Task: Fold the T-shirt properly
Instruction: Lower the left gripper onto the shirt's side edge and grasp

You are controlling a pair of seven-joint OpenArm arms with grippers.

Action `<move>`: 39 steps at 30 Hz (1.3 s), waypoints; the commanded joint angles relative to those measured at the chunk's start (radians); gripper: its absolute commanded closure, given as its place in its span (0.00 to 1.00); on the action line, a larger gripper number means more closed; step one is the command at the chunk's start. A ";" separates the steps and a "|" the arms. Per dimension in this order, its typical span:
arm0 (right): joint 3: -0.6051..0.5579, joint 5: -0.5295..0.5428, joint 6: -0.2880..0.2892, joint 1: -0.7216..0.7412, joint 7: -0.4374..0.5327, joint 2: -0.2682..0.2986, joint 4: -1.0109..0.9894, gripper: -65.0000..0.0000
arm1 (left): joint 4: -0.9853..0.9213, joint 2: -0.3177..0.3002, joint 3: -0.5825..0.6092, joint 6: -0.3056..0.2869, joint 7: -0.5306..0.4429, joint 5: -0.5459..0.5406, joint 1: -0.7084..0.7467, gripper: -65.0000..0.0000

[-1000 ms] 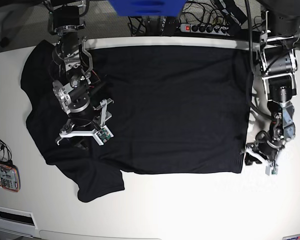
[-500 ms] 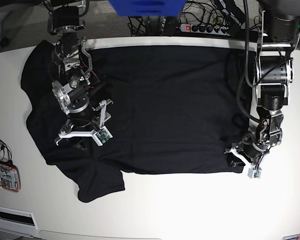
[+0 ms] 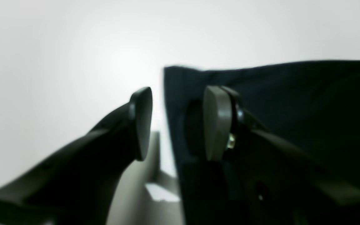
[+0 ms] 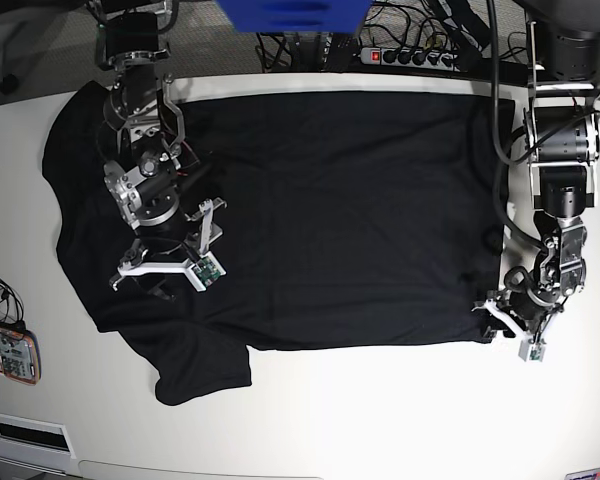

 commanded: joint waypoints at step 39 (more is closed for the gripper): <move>0.001 0.004 -0.011 0.015 0.019 0.003 0.019 0.49 | -0.051 0.069 0.007 -0.013 -0.022 -0.003 0.073 1.00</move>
